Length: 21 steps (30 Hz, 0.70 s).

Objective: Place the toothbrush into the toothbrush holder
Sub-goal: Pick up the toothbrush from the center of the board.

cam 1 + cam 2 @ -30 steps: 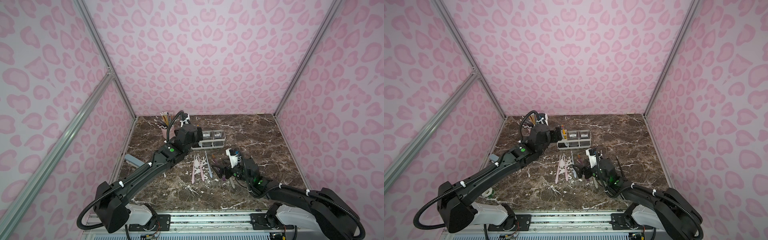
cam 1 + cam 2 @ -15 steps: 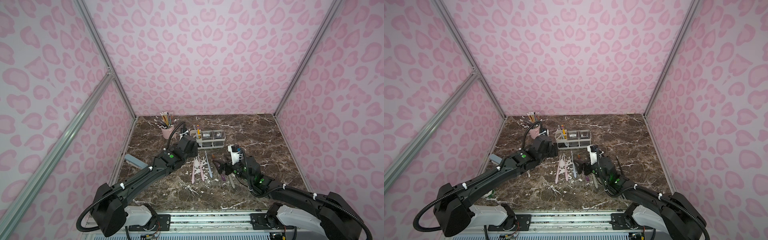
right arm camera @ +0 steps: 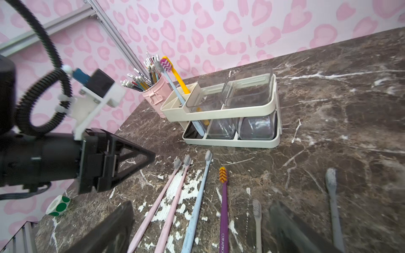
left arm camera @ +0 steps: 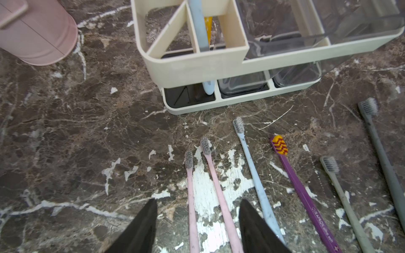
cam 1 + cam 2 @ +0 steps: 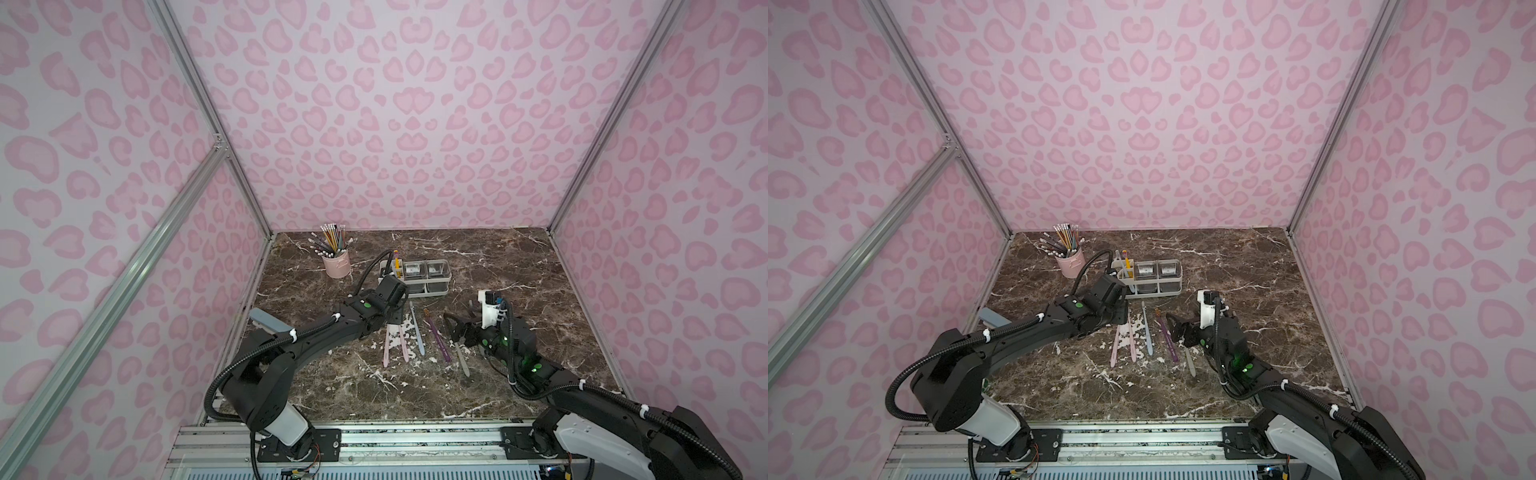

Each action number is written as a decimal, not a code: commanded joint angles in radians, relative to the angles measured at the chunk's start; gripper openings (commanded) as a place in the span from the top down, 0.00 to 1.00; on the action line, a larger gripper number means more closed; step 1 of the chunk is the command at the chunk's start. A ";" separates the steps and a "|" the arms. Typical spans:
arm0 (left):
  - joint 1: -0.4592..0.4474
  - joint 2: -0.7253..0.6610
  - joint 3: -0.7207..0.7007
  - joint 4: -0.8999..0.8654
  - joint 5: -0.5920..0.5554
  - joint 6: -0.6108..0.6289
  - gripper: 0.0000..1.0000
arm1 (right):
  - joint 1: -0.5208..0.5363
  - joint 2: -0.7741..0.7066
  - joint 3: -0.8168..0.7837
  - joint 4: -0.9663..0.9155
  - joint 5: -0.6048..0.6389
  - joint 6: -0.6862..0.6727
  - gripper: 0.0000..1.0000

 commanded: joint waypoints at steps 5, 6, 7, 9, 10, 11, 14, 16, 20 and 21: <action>0.005 0.099 0.043 0.050 0.056 -0.001 0.48 | -0.004 -0.044 -0.010 0.023 0.002 0.010 0.02; 0.007 0.107 0.045 0.050 0.055 0.000 0.48 | -0.004 -0.047 -0.010 0.023 0.001 0.011 0.02; 0.007 0.112 0.044 0.051 0.056 0.000 0.48 | -0.004 -0.049 -0.010 0.021 0.000 0.010 0.02; 0.008 0.121 0.038 0.056 0.057 -0.001 0.48 | -0.003 -0.055 -0.015 0.024 -0.002 0.012 0.02; 0.008 0.124 0.035 0.058 0.054 -0.003 0.48 | -0.003 -0.057 -0.015 0.023 -0.002 0.012 0.02; 0.009 0.130 0.033 0.058 0.049 -0.003 0.48 | -0.004 -0.056 -0.014 0.024 -0.005 0.012 0.02; 0.013 0.146 0.038 0.056 0.044 -0.006 0.48 | -0.004 -0.054 -0.015 0.029 -0.014 0.012 0.02; 0.016 0.157 0.042 0.054 0.041 -0.008 0.48 | -0.004 -0.050 -0.015 0.030 -0.016 0.013 0.02; 0.028 0.180 0.054 0.039 0.019 -0.015 0.48 | -0.003 -0.052 -0.016 0.033 -0.021 0.014 0.02; 0.029 0.185 0.058 0.033 0.015 -0.019 0.48 | -0.004 -0.053 -0.016 0.034 -0.021 0.014 0.02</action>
